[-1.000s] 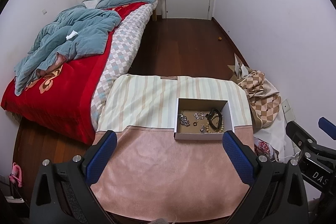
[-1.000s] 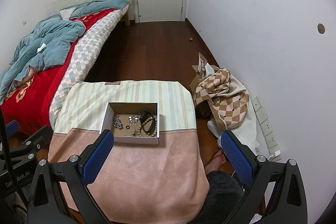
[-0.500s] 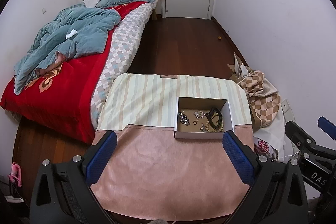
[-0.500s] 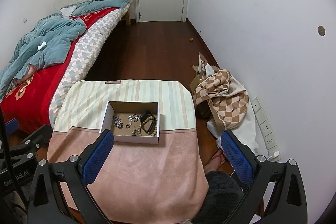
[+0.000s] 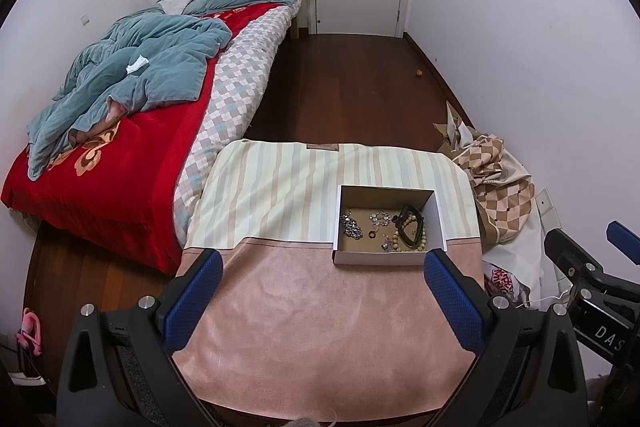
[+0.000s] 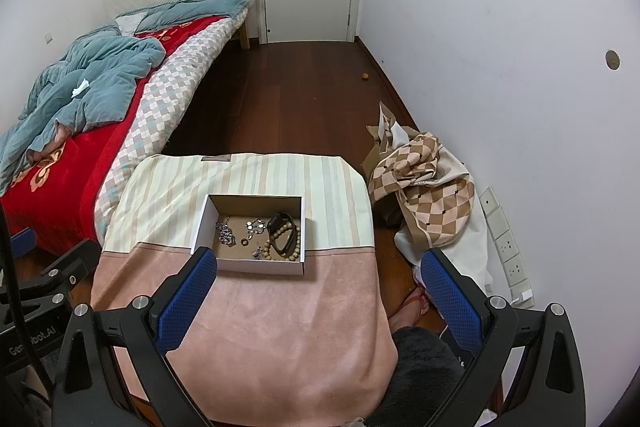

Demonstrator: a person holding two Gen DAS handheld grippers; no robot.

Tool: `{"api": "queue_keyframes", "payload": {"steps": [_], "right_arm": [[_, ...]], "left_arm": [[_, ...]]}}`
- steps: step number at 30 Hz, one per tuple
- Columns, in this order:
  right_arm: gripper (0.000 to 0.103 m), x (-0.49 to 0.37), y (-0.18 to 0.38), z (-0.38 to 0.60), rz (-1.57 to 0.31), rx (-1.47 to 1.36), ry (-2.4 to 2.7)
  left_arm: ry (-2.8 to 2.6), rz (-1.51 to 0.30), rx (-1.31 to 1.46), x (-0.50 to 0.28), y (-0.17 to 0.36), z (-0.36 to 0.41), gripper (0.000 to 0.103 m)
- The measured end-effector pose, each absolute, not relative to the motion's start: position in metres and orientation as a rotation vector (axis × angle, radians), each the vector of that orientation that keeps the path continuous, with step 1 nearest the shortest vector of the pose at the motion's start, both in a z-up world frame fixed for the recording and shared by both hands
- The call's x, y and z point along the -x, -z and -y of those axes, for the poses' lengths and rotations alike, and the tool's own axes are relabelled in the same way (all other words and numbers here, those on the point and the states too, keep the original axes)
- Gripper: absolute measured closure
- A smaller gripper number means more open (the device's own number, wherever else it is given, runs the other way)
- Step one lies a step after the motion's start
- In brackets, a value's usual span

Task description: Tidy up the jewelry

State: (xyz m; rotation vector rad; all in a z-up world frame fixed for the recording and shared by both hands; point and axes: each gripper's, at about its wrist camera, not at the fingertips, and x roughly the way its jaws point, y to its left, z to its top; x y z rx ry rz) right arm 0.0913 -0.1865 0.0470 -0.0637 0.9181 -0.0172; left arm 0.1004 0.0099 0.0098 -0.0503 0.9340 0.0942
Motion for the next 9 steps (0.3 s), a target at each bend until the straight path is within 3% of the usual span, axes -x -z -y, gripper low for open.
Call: {"api": "queue_keyframes", "payload": {"steps": [9], "right_arm": [[0.0,-0.0923,-0.0477,0.1878,-0.92,0.063,0.014]], "left_arm": [[-0.091,-0.93,0.055,-0.0994,-0.0102,-0.0084,0.0]]}}
